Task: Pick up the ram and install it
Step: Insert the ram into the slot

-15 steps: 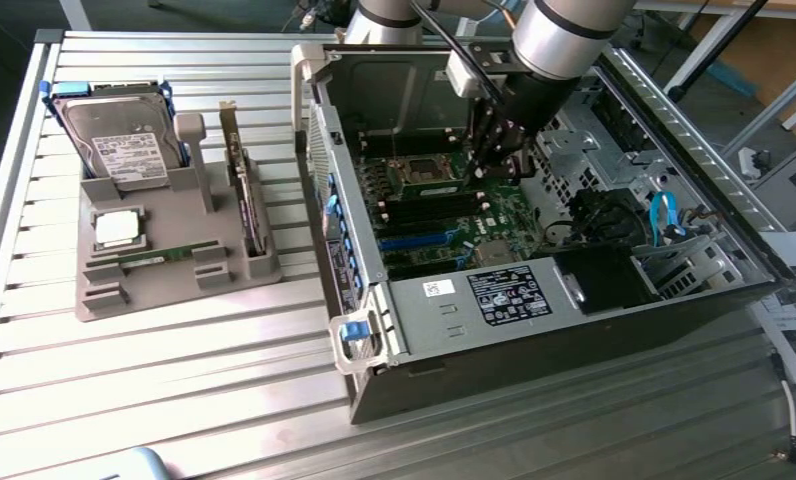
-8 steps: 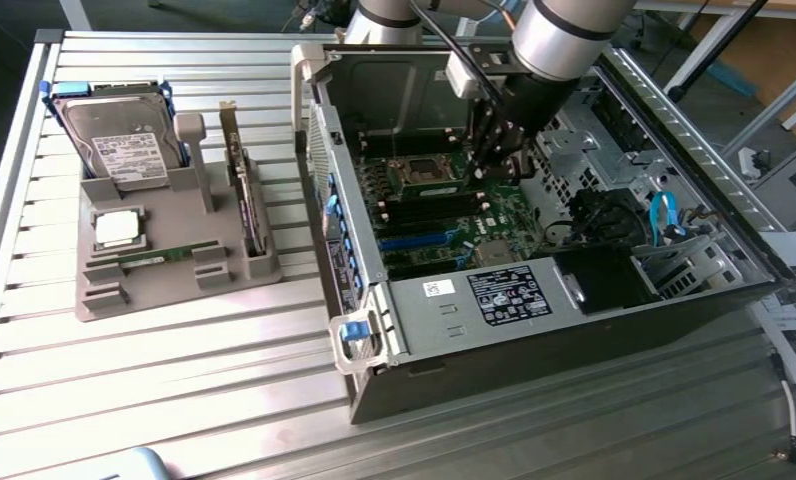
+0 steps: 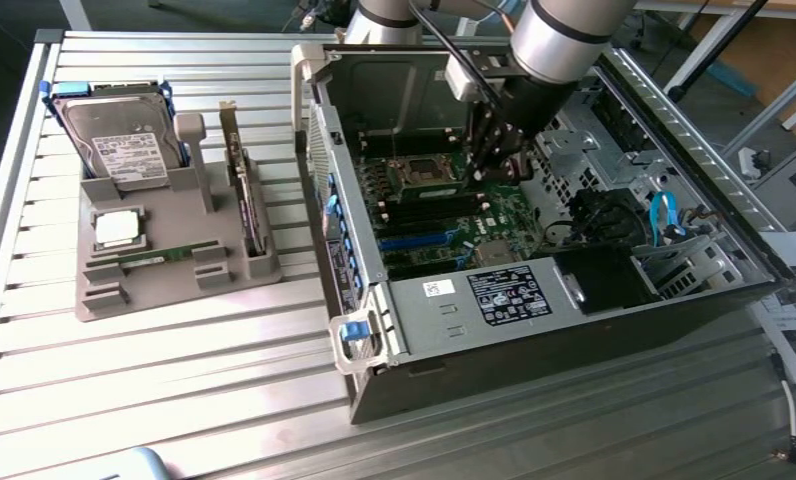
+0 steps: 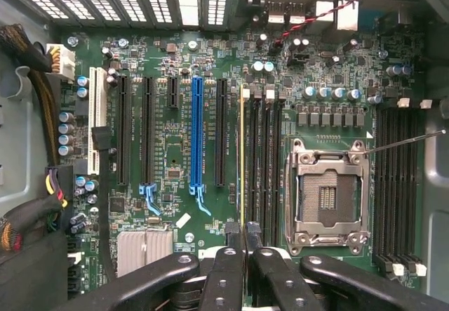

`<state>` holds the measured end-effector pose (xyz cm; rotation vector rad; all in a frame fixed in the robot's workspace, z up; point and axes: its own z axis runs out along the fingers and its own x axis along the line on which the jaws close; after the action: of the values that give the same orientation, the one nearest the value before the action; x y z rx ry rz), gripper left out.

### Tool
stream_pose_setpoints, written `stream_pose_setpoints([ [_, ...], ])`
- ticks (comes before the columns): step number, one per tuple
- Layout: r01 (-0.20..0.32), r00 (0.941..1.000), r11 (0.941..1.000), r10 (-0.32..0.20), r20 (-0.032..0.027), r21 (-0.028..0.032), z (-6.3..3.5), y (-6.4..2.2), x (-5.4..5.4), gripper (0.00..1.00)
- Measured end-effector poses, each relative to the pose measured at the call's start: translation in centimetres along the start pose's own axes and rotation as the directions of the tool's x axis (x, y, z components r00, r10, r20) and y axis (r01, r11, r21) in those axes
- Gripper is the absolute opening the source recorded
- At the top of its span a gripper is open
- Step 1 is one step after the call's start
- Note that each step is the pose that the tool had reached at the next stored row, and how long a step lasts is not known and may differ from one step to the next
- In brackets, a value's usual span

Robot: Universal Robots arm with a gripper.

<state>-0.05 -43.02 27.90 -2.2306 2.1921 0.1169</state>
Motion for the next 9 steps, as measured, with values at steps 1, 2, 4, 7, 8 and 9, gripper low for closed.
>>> stream_pose_setpoints([
  [1,0.000,1.0000,1.0000,0.000,-0.0001,0.0000,0.06,0.00,0.00,0.12],
  [2,0.000,1.0000,1.0000,0.000,0.0000,0.0000,0.12,0.00,0.01,0.12],
  [4,0.000,1.0000,1.0000,0.000,-0.0001,0.0000,0.23,-0.01,0.01,0.12],
  [7,0.000,1.0000,1.0000,0.000,0.0000,0.0000,0.42,-0.02,0.03,0.12],
  [8,-0.001,1.0000,1.0000,0.001,-0.0001,0.0000,0.47,-0.02,0.03,0.12],
  [9,-0.001,1.0000,1.0000,0.001,0.0000,0.0000,0.54,-0.02,0.03,0.12],
])
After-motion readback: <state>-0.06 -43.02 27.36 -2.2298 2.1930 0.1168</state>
